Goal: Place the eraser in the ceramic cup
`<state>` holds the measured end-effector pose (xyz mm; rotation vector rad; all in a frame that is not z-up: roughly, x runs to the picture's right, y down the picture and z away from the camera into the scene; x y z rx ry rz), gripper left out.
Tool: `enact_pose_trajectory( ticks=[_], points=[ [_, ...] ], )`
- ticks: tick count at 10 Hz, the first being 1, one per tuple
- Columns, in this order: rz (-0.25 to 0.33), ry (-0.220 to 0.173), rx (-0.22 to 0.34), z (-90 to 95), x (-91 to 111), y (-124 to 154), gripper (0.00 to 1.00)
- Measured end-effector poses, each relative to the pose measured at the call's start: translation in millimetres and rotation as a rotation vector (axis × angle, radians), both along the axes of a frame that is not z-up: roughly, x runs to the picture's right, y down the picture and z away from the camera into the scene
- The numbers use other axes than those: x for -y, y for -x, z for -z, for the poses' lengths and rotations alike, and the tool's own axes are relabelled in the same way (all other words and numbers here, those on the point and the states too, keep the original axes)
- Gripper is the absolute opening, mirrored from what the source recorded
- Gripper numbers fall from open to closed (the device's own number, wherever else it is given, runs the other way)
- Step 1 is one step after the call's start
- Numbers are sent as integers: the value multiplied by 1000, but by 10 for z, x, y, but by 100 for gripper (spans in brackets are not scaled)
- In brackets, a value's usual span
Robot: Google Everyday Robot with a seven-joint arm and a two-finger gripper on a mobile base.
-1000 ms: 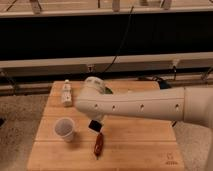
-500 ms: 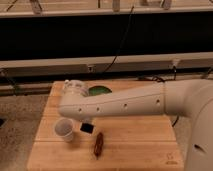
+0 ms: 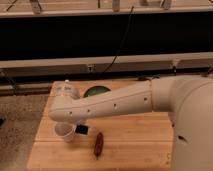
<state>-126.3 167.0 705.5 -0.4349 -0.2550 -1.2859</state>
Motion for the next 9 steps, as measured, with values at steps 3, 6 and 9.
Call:
enact_pose_trajectory(
  ticks=[3, 6, 9],
  points=[
    [7, 2, 7, 19, 27, -2, 0],
    [47, 10, 45, 252, 239, 187, 0],
    [94, 55, 101, 335, 268, 503, 0]
  ],
)
